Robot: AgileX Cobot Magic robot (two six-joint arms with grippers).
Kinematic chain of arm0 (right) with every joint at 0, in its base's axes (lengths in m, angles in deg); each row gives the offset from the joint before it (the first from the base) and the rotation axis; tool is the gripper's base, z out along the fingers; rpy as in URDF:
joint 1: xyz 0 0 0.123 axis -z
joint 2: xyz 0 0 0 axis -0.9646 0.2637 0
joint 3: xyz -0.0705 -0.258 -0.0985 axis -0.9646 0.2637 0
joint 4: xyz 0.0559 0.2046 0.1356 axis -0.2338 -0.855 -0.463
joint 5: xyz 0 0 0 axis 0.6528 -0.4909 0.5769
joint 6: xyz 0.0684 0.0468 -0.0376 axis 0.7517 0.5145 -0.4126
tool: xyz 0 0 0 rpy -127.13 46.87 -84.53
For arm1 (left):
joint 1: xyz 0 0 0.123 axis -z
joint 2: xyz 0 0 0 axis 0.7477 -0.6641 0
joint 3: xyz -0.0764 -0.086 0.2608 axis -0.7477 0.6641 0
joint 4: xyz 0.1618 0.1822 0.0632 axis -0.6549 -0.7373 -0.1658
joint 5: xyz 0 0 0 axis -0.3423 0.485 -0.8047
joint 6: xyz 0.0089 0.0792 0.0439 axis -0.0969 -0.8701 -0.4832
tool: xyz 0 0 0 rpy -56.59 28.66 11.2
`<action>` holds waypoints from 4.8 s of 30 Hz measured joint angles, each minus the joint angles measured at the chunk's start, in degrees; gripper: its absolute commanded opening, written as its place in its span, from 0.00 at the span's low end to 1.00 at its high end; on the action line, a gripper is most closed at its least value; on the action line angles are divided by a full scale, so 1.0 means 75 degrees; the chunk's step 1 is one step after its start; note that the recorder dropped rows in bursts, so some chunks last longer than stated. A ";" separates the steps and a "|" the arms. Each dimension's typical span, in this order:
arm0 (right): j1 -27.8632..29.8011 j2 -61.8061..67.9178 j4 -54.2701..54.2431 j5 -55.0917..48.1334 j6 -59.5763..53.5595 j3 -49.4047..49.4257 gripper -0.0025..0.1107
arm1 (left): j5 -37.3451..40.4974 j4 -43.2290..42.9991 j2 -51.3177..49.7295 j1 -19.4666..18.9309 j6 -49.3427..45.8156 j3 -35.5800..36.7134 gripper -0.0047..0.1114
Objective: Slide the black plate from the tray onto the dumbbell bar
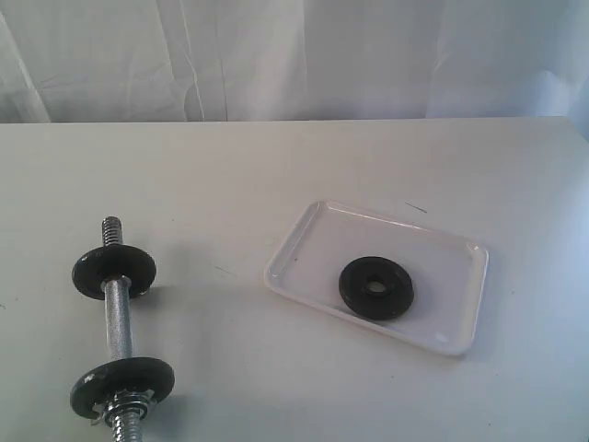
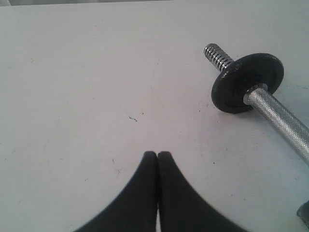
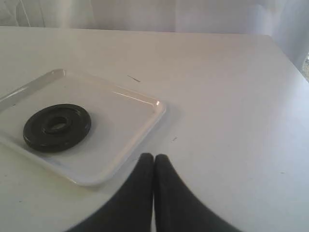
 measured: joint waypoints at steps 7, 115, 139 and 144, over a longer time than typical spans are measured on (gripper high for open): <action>0.0000 0.0000 0.0000 0.0000 0.0000 0.0000 0.02 | 0.0000 0.0000 0.0000 0.0000 0.0000 0.0000 0.04; 0.0000 -0.0645 0.0000 0.0139 0.0000 0.0000 0.02 | 0.0610 0.8701 -0.7647 0.4494 -0.7570 -0.6391 0.04; 0.0000 -0.0645 0.0000 0.0139 0.0000 0.0000 0.02 | 0.2332 -0.0031 -0.9827 0.2898 0.2521 -0.6427 0.07; 0.0000 -0.0645 0.0000 0.0139 0.0000 0.0000 0.02 | 0.2313 0.0108 -1.0242 0.2898 0.2715 -0.6427 0.36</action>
